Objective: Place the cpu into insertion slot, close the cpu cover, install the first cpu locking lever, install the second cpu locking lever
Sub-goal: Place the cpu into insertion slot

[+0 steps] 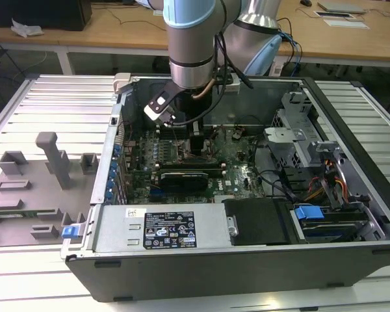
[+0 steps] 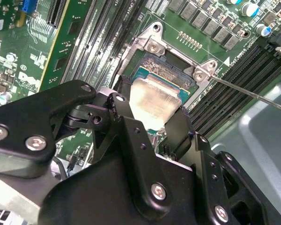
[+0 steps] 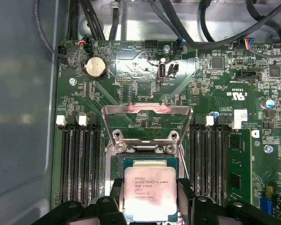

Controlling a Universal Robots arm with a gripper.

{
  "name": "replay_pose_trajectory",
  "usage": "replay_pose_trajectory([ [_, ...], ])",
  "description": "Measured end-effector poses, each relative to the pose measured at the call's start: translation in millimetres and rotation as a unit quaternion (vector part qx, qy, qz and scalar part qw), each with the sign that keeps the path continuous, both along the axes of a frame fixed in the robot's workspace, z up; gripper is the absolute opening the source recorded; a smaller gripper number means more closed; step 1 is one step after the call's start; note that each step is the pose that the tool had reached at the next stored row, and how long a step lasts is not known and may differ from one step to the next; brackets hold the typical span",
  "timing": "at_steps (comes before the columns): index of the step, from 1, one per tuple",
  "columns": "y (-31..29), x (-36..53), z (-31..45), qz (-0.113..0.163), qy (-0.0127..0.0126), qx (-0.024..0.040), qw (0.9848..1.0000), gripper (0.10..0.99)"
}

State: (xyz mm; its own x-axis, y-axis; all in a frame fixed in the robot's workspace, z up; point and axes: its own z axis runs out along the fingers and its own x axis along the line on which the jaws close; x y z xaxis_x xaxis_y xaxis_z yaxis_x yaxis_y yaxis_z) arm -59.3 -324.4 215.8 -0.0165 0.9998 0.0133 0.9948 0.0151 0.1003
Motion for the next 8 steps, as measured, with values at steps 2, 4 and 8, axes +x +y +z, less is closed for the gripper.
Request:
replay_pose_trajectory([
  [2,0.0,-0.1,-1.6,0.000,0.0000,0.0000,1.0000,0.541],
  [4,0.0,-0.2,-3.6,0.000,0.0001,0.0000,1.0000,0.541],
  [8,0.2,-0.8,-10.1,0.000,0.0001,0.0000,1.0000,0.541],
])
